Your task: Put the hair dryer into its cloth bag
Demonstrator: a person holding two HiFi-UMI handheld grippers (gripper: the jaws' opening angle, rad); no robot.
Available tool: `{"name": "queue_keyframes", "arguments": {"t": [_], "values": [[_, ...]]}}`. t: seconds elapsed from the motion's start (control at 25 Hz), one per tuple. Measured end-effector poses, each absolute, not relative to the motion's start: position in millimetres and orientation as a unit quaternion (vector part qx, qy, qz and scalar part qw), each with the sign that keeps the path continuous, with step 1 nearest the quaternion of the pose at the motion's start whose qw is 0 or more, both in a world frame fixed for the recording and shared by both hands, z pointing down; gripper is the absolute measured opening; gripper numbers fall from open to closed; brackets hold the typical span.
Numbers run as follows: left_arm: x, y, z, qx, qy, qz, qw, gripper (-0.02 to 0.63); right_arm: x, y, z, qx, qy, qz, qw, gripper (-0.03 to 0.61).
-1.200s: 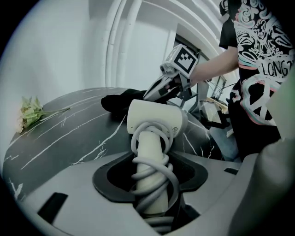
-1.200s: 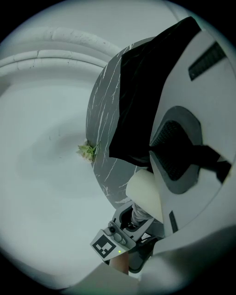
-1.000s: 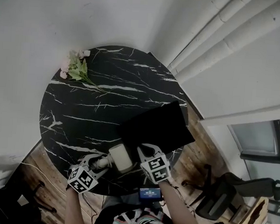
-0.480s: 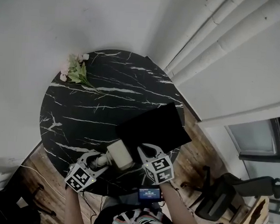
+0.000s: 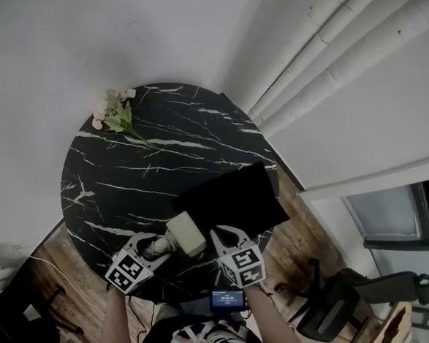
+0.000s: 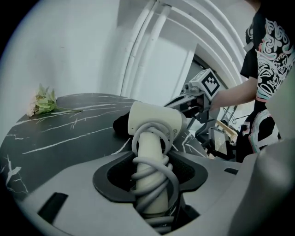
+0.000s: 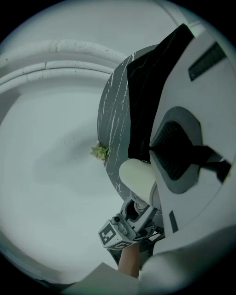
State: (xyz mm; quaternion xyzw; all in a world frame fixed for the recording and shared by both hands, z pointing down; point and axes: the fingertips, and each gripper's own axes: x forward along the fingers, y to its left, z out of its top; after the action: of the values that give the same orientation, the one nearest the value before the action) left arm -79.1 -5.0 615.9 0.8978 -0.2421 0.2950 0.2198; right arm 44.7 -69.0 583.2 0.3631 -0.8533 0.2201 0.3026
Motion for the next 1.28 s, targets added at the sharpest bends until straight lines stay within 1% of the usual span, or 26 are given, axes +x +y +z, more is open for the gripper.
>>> {"name": "queue_keyframes", "arguments": {"t": [0.48, 0.64, 0.84, 1.04, 1.28], "values": [[-66, 12, 623, 0.893, -0.191, 0.298, 0.277, 0.235, 50, -75, 559, 0.384, -0.865, 0.201, 0.254, 0.028], [-61, 7, 625, 0.894, -0.174, 0.309, 0.272, 0.235, 42, -68, 553, 0.353, -0.883, 0.194, 0.239, 0.028], [-60, -5, 623, 0.896, -0.161, 0.311, 0.271, 0.235, 40, -56, 555, 0.311, -0.899, 0.179, 0.25, 0.028], [-58, -17, 627, 0.892, -0.165, 0.316, 0.277, 0.235, 40, -48, 554, 0.279, -0.911, 0.19, 0.235, 0.028], [-39, -24, 630, 0.892, -0.161, 0.327, 0.267, 0.235, 37, -46, 554, 0.264, -0.915, 0.197, 0.233, 0.028]]}}
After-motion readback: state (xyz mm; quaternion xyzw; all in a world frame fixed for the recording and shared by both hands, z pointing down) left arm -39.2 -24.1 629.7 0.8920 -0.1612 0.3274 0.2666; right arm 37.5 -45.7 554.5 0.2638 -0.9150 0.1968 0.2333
